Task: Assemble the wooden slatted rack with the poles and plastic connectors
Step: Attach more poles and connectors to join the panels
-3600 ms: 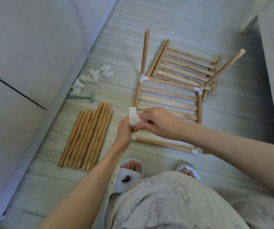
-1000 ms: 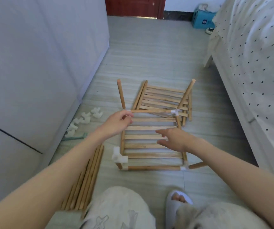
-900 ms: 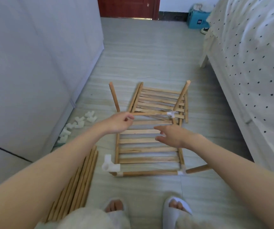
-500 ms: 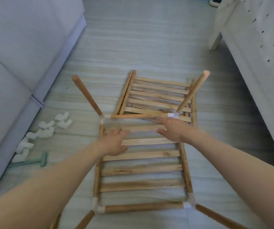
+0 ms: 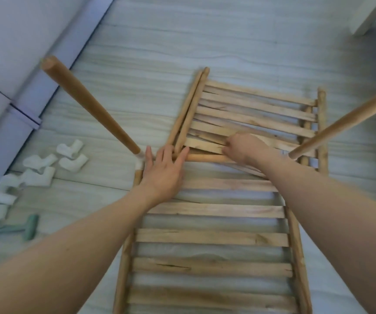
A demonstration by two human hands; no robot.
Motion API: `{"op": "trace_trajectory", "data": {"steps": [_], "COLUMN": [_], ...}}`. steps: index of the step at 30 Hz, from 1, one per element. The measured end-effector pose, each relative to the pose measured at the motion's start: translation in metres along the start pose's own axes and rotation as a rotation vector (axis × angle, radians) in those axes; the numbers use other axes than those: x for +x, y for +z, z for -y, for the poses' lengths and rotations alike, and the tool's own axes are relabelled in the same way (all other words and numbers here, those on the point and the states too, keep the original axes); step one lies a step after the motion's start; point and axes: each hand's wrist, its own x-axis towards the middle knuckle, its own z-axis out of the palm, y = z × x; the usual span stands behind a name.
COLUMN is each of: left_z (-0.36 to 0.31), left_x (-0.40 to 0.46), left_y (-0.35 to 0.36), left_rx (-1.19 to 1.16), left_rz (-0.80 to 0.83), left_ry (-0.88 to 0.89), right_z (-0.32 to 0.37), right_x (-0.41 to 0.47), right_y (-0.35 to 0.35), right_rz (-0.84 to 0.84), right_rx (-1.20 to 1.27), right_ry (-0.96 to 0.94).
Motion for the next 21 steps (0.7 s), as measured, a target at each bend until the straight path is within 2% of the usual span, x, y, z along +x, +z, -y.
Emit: {"op": "trace_trajectory", "data": {"steps": [4, 6, 9, 12, 17, 21], "left_z": [0.0, 0.002, 0.007, 0.012, 0.004, -0.003], "left_x": [-0.004, -0.011, -0.022, -0.029, -0.035, -0.046], "left_y": [0.006, 0.014, 0.026, 0.029, -0.002, -0.046], "left_rx": [-0.17, -0.171, -0.096, -0.076, -0.286, -0.448], "left_rz": [-0.075, -0.072, -0.041, -0.088, -0.079, -0.058], "left_ry": [0.0, 0.022, 0.119, 0.239, 0.089, 0.048], "right_z": [0.001, 0.0, 0.0, 0.008, 0.025, 0.045], "right_x": [0.002, 0.0, 0.001, 0.007, -0.008, -0.049], "right_y": [0.004, 0.012, 0.003, -0.028, -0.062, -0.092], "right_rz": [0.055, 0.047, -0.022, -0.153, -0.343, -0.479], "right_rx": [-0.065, -0.053, 0.042, 0.168, 0.298, 0.264], "right_ry": [-0.01, -0.028, -0.018, 0.002, -0.053, -0.147]}}
